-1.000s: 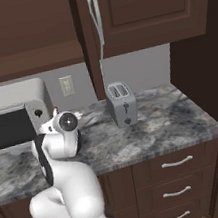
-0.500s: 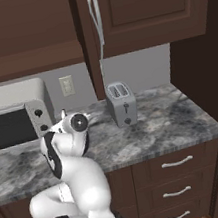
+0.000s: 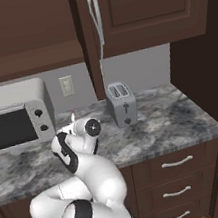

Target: Move the cutting board and knife to the sink. Then move spray from the cabinet to the counter.

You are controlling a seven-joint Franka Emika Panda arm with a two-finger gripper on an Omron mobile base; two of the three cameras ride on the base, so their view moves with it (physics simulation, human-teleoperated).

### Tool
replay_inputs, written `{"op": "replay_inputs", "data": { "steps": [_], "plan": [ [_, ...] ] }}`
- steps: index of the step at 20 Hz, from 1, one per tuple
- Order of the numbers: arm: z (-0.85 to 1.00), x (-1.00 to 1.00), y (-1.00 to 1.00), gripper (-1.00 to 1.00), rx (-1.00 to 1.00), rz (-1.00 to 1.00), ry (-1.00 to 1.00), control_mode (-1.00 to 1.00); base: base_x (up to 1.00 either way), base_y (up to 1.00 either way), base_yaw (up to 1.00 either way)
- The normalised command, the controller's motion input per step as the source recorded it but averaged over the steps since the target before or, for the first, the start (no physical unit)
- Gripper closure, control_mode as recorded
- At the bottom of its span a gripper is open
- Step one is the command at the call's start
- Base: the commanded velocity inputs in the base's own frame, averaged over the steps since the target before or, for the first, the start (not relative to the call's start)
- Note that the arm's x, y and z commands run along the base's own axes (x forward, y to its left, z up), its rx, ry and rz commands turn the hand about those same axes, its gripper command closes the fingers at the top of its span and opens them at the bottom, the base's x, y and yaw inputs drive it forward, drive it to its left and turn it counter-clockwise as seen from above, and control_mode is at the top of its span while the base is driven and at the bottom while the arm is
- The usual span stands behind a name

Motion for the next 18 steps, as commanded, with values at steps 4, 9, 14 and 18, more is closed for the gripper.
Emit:
{"op": "replay_inputs", "data": {
  "steps": [4, 9, 14, 18],
  "plan": [
    [-0.63, 0.0, 0.0, 1.0, -0.02, 0.0, -0.15, -1.0, 0.0, 0.0, 0.0],
    [-0.33, 0.0, 0.03, 1.0, -0.07, 0.0, -0.06, -1.0, 0.0, 0.0, 0.0],
    [-0.6, 0.0, 0.05, 1.0, -0.17, 0.02, -0.08, -1.0, 0.0, 0.0, 0.0],
    [-0.58, 0.0, 0.04, 1.0, -0.15, 0.01, -0.1, -1.0, 0.0, 0.0, 0.0]
  ]
}}
